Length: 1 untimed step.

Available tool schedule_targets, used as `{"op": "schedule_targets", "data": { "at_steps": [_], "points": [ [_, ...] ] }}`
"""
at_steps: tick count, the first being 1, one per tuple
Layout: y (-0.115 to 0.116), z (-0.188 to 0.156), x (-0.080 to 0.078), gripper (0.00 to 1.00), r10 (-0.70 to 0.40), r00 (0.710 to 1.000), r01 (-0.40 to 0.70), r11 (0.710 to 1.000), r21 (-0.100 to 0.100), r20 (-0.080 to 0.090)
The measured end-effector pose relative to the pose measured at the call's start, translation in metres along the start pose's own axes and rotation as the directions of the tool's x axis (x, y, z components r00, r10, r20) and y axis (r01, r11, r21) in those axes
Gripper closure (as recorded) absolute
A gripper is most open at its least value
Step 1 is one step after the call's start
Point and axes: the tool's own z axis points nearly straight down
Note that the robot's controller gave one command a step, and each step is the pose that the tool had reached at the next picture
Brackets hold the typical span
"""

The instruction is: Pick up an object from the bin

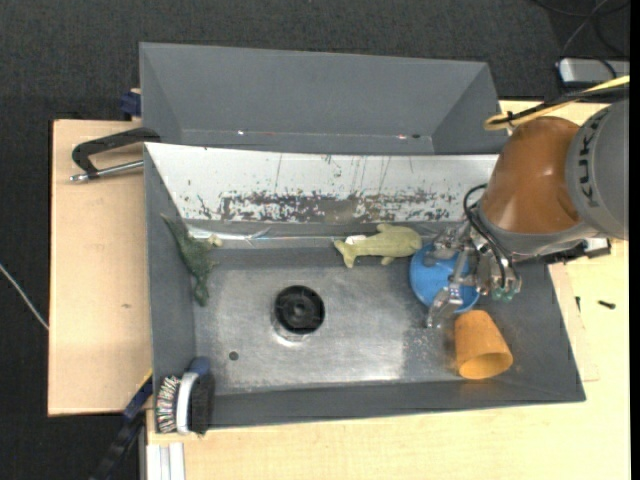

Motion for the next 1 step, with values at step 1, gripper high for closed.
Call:
{"op": "schedule_targets", "data": {
  "at_steps": [1],
  "points": [
    [0.0005,-0.0007,-0.0009,0.00,0.000,1.000,0.000,1.000,0.000,0.000]
  ]
}}
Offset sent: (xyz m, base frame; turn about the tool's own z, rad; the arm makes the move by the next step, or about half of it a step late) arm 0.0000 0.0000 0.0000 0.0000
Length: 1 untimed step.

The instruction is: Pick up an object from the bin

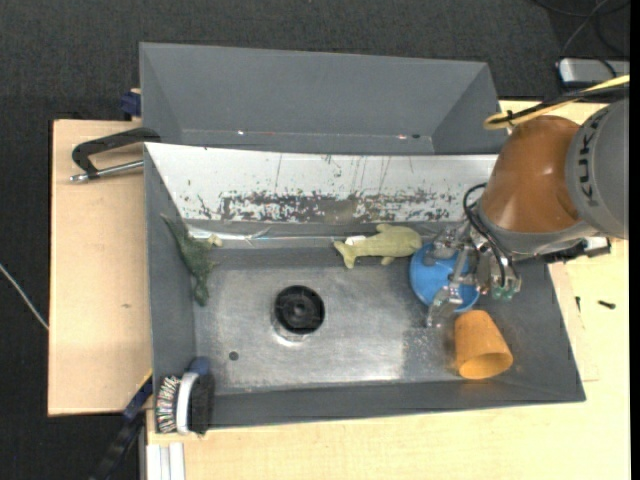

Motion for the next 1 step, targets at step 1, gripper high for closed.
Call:
{"op": "schedule_targets", "data": {
  "at_steps": [1],
  "points": [
    [-0.0017,-0.0023,0.0006,1.00,0.000,1.000,0.000,1.000,0.002,-0.008]
  ]
}}
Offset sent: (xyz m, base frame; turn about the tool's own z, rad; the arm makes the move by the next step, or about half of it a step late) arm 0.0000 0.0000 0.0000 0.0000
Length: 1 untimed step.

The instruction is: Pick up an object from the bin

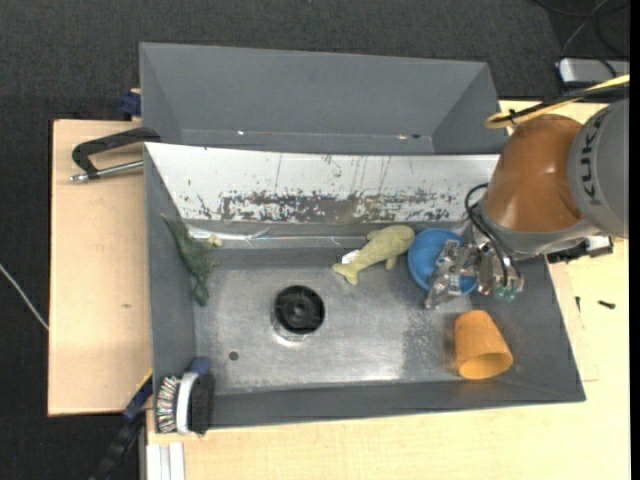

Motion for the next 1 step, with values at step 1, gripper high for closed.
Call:
{"op": "schedule_targets", "data": {
  "at_steps": [1],
  "points": [
    [0.0002,-0.0974,-0.0030,1.00,0.000,1.000,0.000,1.000,-0.002,0.018]
  ]
}}
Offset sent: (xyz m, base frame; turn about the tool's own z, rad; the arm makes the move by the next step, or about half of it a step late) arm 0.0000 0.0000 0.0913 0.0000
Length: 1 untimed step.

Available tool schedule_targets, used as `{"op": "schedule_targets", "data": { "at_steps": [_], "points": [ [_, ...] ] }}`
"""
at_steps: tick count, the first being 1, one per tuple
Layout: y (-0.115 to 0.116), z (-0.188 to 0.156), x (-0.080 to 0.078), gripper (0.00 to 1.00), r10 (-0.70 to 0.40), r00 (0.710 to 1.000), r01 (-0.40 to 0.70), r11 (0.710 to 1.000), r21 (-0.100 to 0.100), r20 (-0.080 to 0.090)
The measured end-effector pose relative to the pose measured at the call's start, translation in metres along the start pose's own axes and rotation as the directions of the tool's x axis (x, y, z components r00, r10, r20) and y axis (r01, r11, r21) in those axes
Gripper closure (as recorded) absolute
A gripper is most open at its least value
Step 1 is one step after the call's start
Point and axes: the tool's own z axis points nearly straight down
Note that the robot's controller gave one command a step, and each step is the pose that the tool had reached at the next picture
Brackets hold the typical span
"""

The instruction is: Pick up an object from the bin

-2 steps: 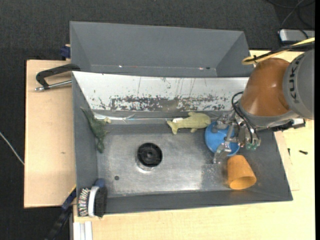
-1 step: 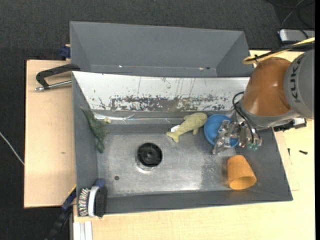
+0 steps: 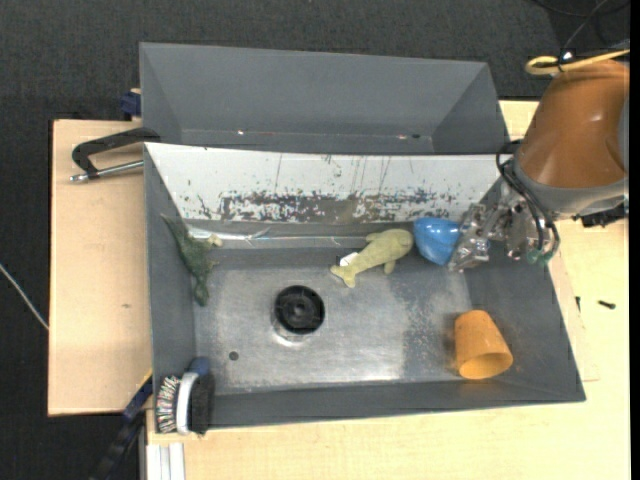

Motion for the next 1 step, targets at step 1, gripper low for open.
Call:
{"op": "schedule_targets", "data": {
  "at_steps": [1],
  "points": [
    [0.0006,-0.0240,-0.0022,1.00,0.000,1.000,0.000,1.000,-0.001,-0.005]
  ]
}}
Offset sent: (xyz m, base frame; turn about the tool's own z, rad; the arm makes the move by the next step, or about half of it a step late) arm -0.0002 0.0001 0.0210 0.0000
